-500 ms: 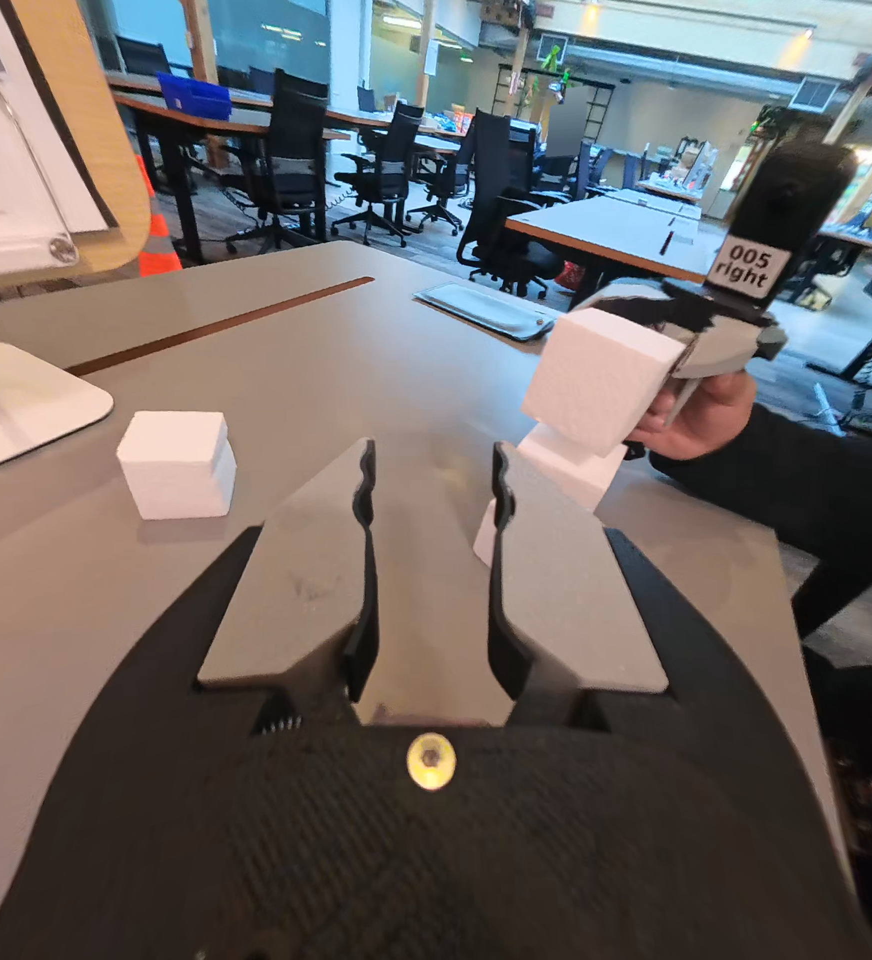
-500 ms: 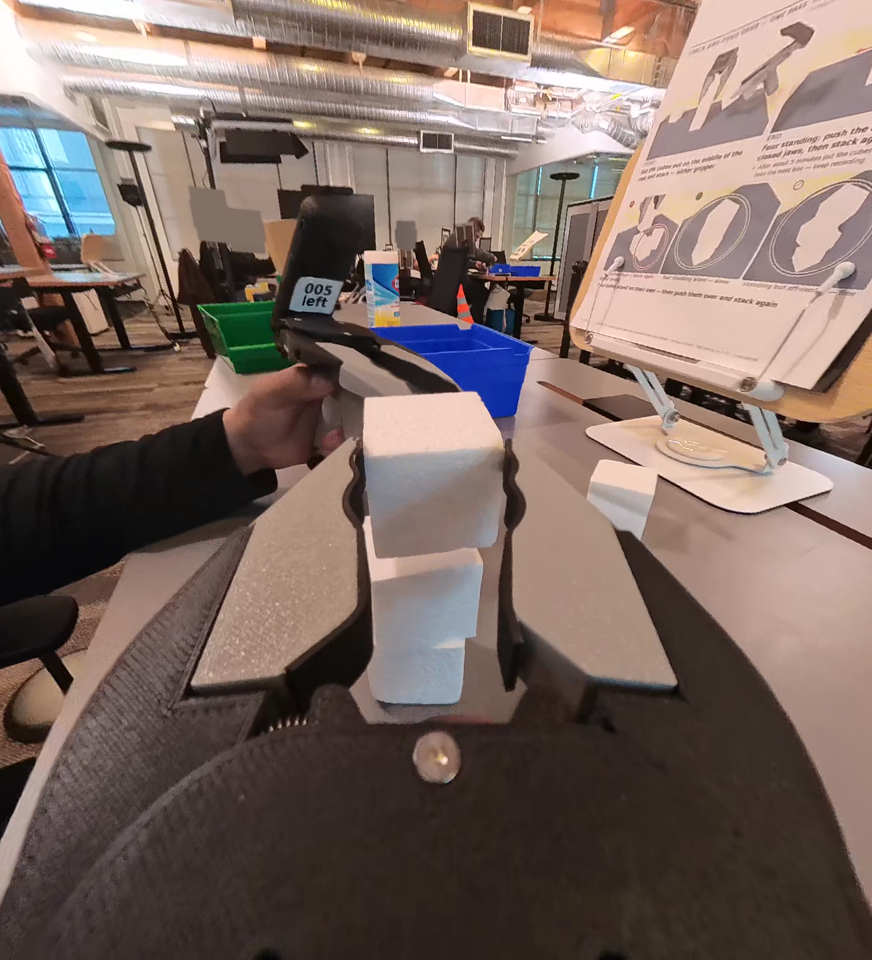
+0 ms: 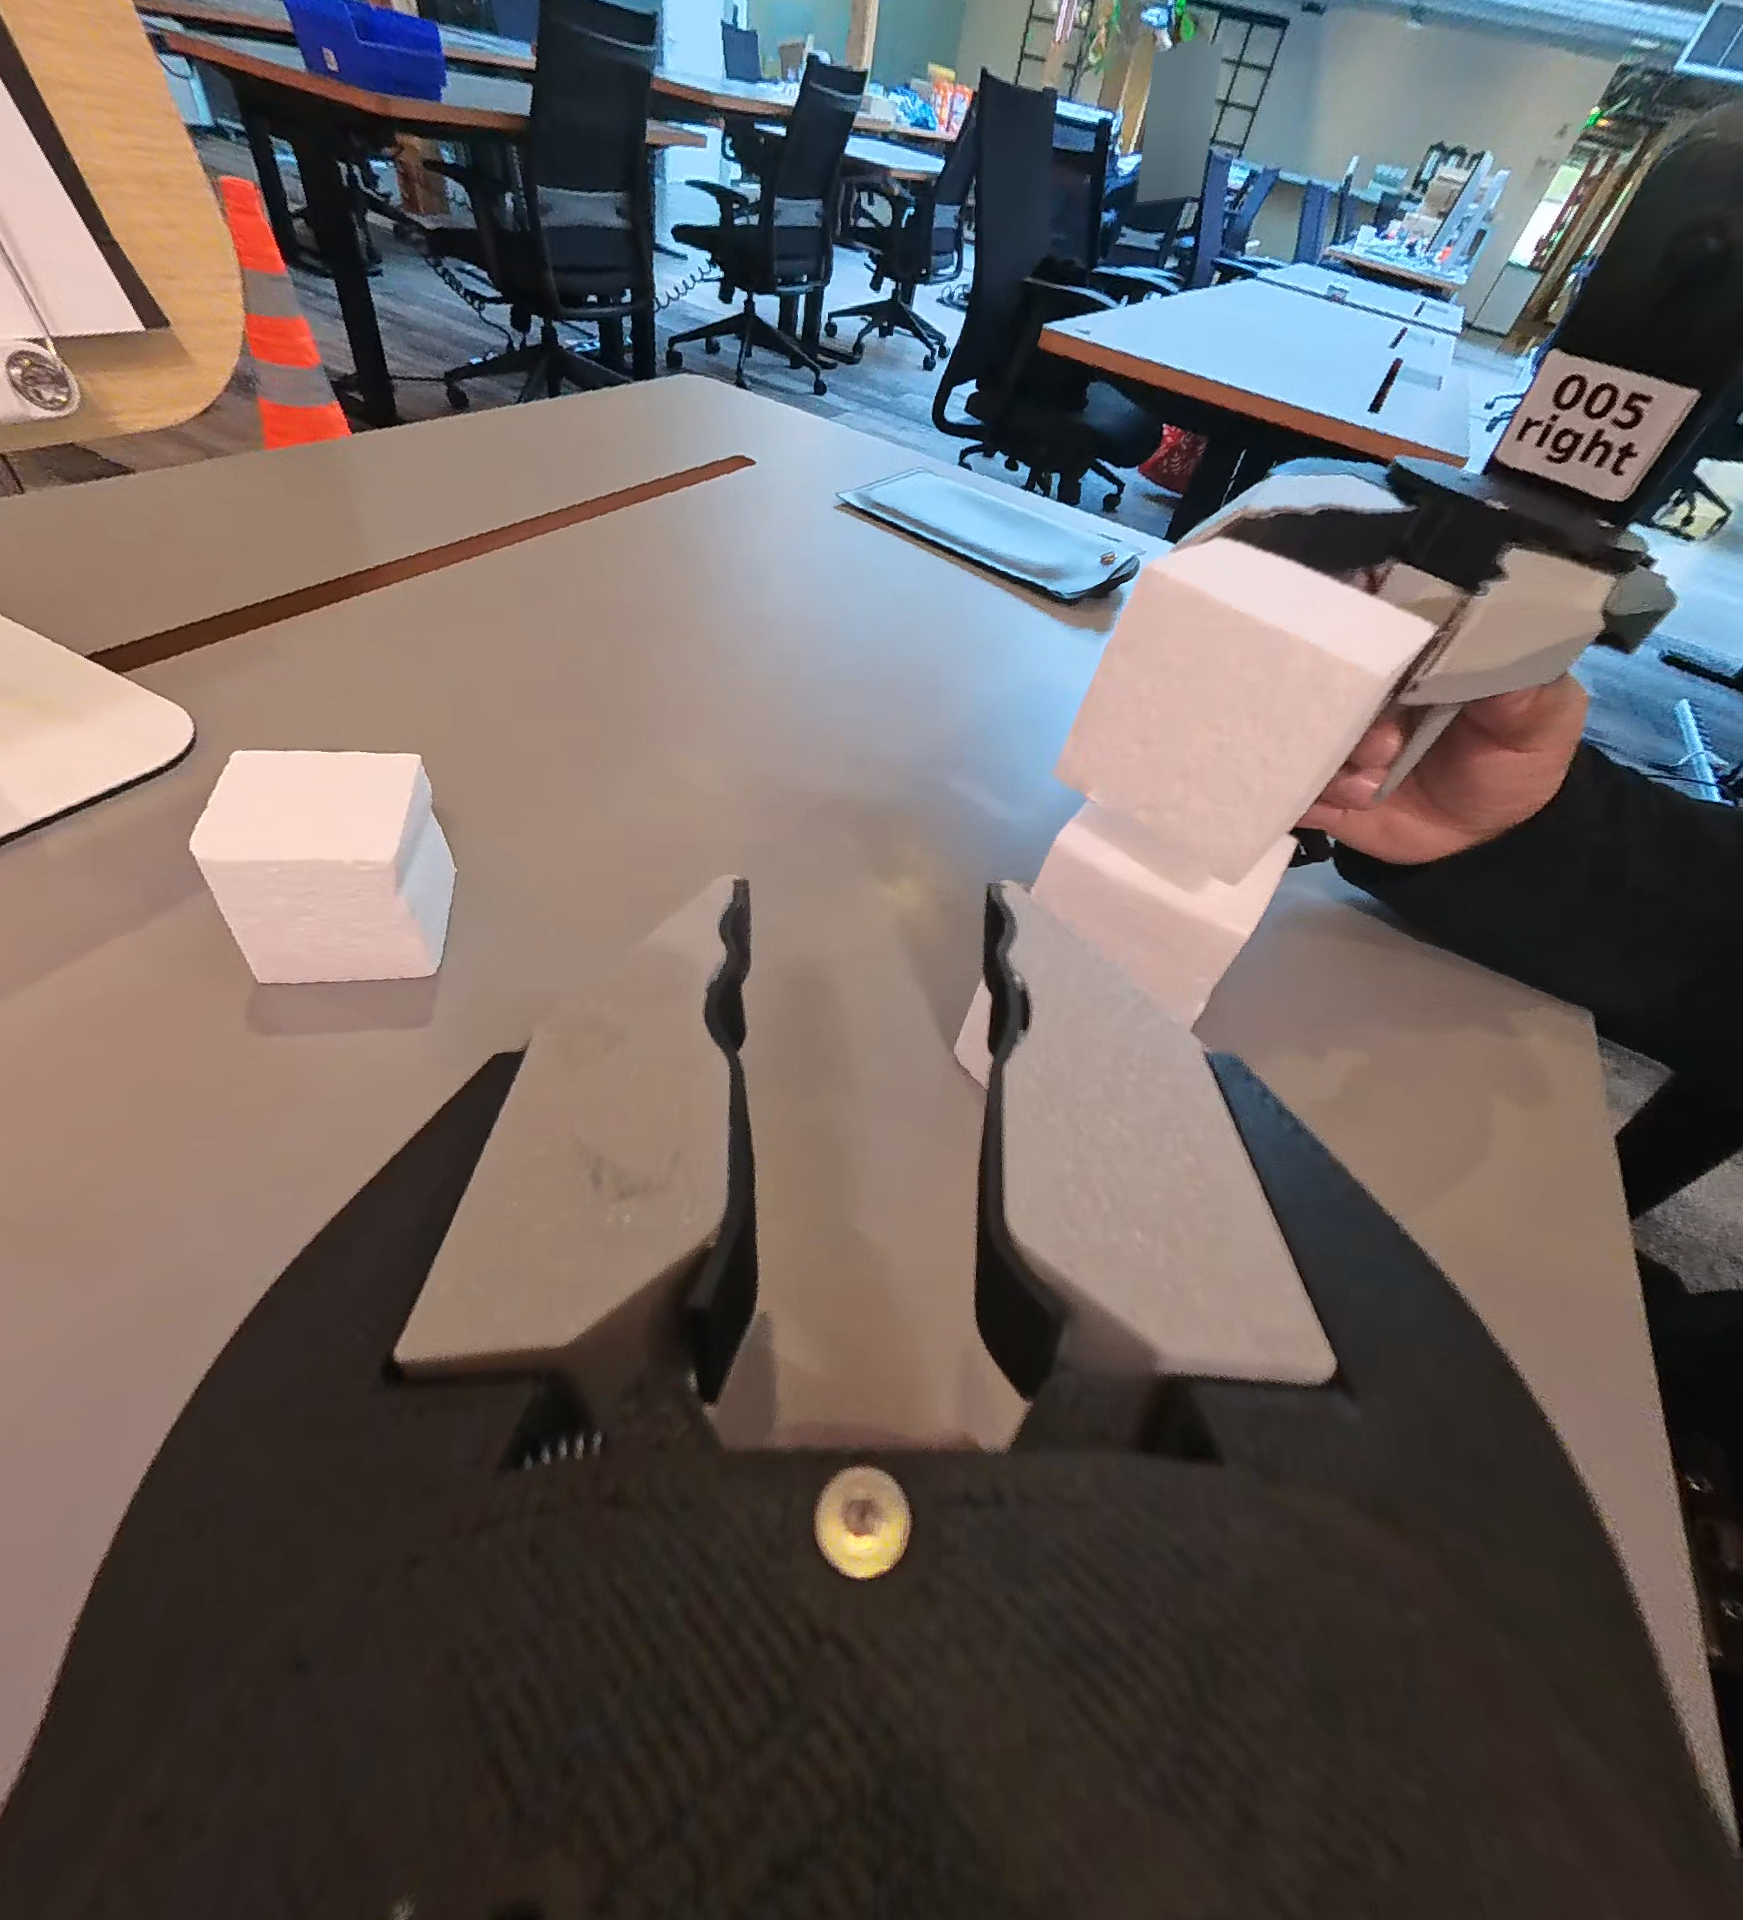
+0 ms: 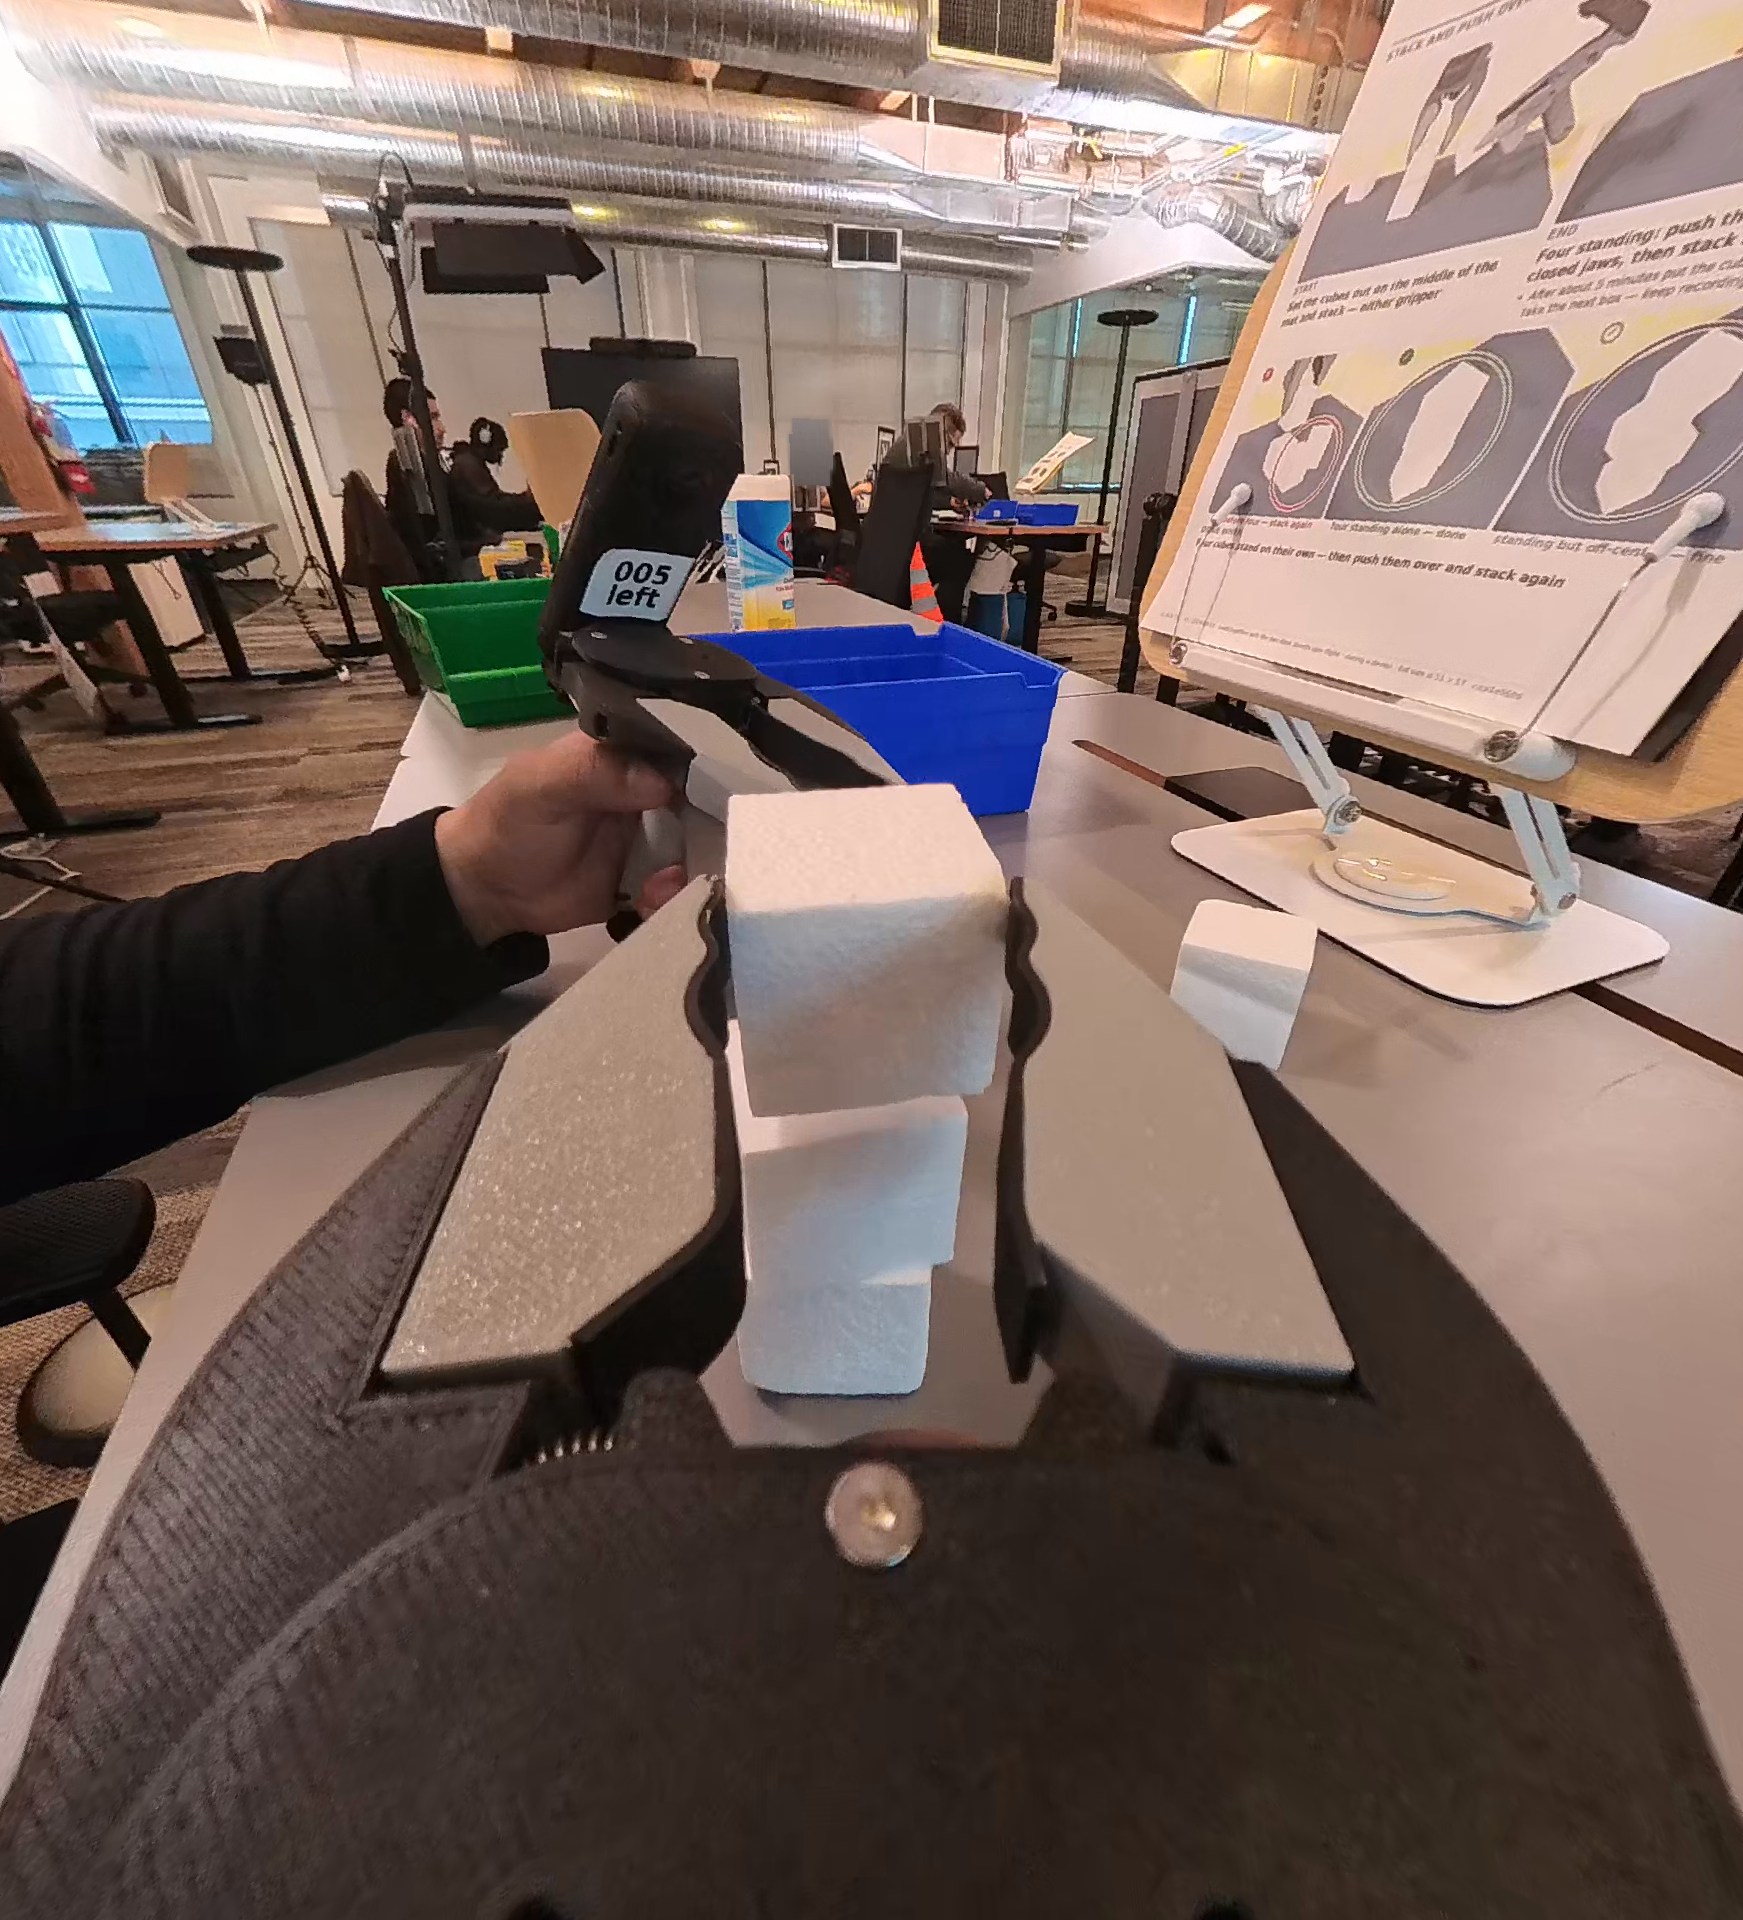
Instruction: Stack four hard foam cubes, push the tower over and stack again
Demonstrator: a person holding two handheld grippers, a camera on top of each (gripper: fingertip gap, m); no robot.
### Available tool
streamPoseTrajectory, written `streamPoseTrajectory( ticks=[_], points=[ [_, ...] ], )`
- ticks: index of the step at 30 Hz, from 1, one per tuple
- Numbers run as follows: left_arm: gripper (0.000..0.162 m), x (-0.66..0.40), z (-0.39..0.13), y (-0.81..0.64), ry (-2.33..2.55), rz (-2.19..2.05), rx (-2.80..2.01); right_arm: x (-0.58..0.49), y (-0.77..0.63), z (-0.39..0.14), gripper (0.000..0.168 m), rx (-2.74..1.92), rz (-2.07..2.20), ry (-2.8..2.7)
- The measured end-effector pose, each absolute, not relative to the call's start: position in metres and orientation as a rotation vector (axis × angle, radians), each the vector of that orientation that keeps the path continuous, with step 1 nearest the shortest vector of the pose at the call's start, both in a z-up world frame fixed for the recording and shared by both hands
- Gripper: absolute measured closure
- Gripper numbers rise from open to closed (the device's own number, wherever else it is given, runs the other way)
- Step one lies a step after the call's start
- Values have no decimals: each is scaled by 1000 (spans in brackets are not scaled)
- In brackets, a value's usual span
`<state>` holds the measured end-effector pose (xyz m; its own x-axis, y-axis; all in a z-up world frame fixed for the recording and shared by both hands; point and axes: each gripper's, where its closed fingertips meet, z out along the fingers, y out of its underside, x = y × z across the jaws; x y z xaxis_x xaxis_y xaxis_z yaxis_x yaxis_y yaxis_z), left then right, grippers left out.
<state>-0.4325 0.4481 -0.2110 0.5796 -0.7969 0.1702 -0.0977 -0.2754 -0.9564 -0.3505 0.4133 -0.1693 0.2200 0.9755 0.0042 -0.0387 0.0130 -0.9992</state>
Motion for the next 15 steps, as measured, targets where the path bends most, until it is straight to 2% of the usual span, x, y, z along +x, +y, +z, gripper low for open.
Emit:
streamPoseTrajectory(
  ticks=[15],
  points=[
    [119, -430, -213, 447, 749, -825, -1747, -355, 414, -177, 117, -1295, 1047, -1045]
  ],
)
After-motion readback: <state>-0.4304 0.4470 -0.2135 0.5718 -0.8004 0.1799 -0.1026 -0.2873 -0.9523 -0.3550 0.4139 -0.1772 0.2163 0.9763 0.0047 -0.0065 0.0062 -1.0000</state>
